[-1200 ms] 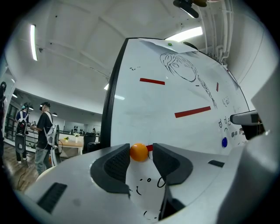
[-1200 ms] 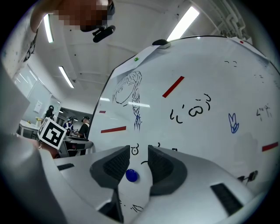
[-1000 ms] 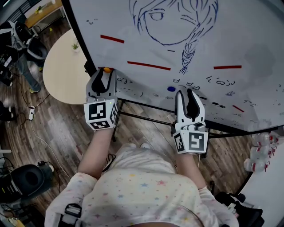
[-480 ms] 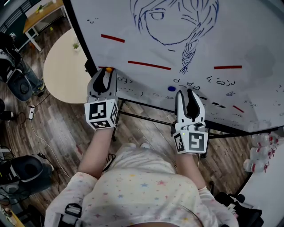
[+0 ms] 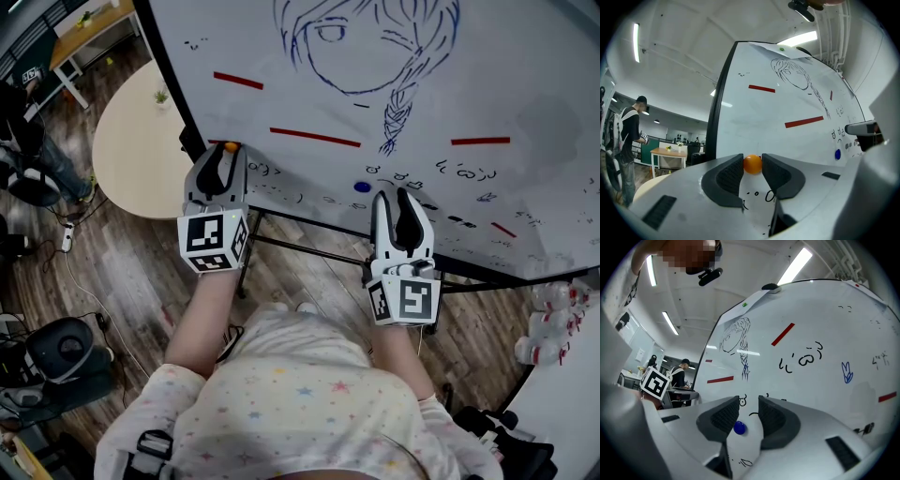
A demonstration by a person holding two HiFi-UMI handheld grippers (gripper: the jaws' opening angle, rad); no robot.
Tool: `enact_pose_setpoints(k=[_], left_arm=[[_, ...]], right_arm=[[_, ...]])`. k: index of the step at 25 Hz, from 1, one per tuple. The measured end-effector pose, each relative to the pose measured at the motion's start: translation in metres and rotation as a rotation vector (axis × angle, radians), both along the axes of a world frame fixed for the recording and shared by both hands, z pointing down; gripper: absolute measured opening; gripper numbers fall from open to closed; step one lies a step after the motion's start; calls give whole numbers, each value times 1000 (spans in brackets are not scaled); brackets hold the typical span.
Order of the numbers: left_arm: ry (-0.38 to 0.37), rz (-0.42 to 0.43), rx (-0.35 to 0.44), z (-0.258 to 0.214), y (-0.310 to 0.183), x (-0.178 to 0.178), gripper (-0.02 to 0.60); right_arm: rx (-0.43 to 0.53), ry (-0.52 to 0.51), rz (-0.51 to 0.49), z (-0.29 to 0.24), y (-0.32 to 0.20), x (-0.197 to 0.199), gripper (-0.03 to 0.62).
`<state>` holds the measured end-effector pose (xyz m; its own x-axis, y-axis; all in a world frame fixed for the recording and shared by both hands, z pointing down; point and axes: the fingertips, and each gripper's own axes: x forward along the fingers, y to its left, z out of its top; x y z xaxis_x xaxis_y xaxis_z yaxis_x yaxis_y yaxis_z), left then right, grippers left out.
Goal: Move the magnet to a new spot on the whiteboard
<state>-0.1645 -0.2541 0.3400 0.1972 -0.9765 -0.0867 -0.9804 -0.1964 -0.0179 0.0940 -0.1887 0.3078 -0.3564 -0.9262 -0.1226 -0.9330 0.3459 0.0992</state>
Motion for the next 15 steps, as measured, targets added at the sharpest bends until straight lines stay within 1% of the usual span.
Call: enact_pose_setpoints(k=[3, 15], left_arm=[[-8, 3, 4, -2, 3, 2, 120], [-3, 25, -5, 1, 19, 13, 120]], right_arm=[[1, -3, 1, 0, 1, 1, 127], [0, -11, 10, 0, 10, 8, 126]])
